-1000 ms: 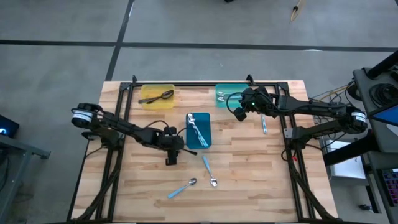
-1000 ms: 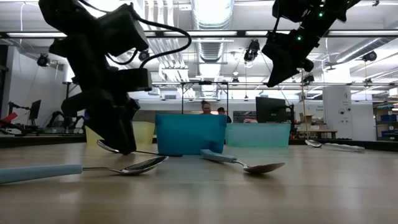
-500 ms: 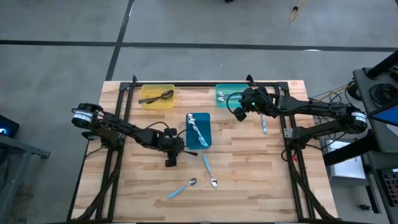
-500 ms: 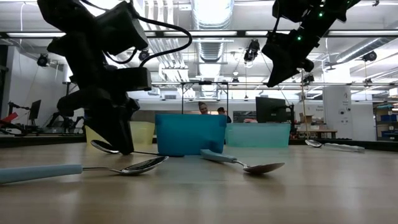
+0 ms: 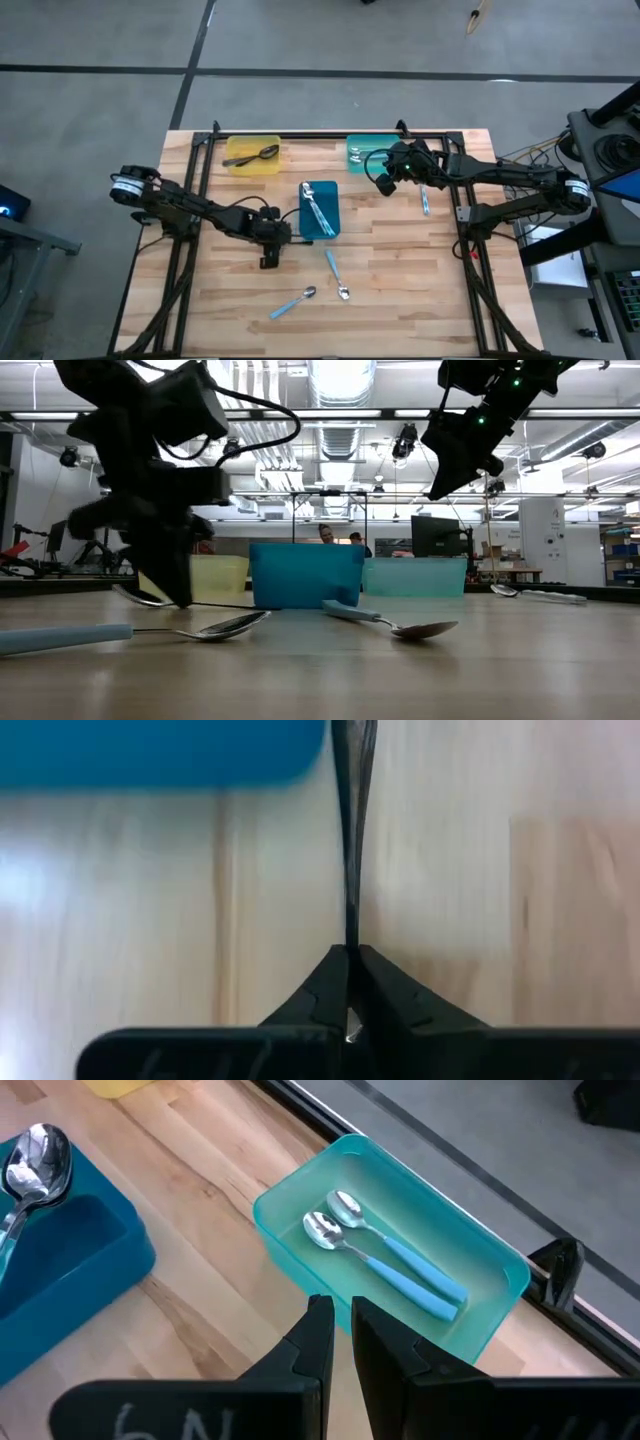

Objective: Sort silverware by color (type)
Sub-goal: Put the black spoon into the yellow bin

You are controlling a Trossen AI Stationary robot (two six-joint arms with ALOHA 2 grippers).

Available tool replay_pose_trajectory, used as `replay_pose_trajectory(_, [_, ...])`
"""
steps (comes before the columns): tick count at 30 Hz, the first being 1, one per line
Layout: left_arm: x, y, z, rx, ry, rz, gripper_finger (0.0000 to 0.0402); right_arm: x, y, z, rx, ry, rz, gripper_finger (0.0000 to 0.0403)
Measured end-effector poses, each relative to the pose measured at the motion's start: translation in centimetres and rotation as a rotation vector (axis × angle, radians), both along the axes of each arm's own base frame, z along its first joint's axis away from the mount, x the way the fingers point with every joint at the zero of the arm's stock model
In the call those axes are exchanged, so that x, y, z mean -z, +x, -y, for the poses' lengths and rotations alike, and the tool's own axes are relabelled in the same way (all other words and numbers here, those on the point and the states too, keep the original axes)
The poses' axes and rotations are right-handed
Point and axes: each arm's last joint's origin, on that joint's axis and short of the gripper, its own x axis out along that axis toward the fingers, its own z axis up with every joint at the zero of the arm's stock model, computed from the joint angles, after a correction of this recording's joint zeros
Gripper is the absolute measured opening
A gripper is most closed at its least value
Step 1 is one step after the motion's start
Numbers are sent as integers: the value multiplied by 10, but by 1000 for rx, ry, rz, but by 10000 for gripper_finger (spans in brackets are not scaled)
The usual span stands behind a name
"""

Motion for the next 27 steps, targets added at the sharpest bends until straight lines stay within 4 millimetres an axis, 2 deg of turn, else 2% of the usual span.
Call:
replay_pose_trajectory(7, [-23,-17,2,-12,-17,-14,1,-1,2,-1,-30,19,30,31])
replay_pose_trajectory(12, [-40,-25,9,0,-29,44,0,-8,11,-3,-137,76,160,31])
replay_pose_trajectory(21, [-56,-35,17,12,-52,102,0,-18,50,-9,-491,153,482,31])
replay_pose_trajectory(27, [-75,-31,31,46,-11,139,0,-17,86,-18,-615,172,481,31])
